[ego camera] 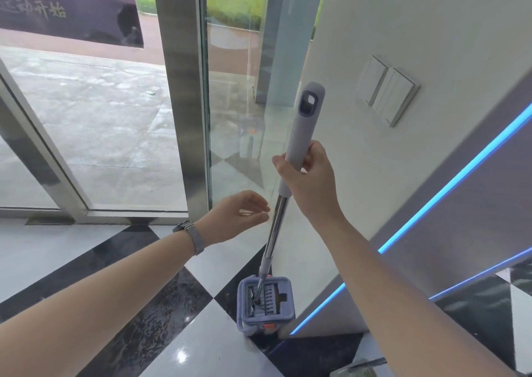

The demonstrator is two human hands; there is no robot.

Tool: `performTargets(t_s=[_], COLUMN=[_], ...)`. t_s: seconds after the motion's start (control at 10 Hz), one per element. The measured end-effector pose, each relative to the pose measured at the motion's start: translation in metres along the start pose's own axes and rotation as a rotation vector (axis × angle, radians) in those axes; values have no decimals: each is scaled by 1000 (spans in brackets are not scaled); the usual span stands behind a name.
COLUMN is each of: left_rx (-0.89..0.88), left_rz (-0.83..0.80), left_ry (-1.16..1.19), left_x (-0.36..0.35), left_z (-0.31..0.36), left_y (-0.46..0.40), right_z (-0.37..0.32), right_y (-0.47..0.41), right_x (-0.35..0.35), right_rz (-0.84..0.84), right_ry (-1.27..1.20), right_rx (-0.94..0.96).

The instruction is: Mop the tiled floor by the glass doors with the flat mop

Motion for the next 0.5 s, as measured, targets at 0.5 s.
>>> performTargets(t_s=[0.5], left_rx=[-75], left_rz=[-13], left_ry=[-20], left_x=[128], left_z=[-26], left_y=[49], right_z=[-90], right_y=[35], right_x=[-26], right_rz=[518], right_ry=[249], right_rx=[256])
Point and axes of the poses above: each hand's wrist, its own y-axis away from the middle knuckle, its own x-axis out of the back of the hand, z = x × y, the point moved 6 cm from there along -y, towards the middle knuckle, and after that the axes turned 13 degrees about x, right-handed, at the moved point
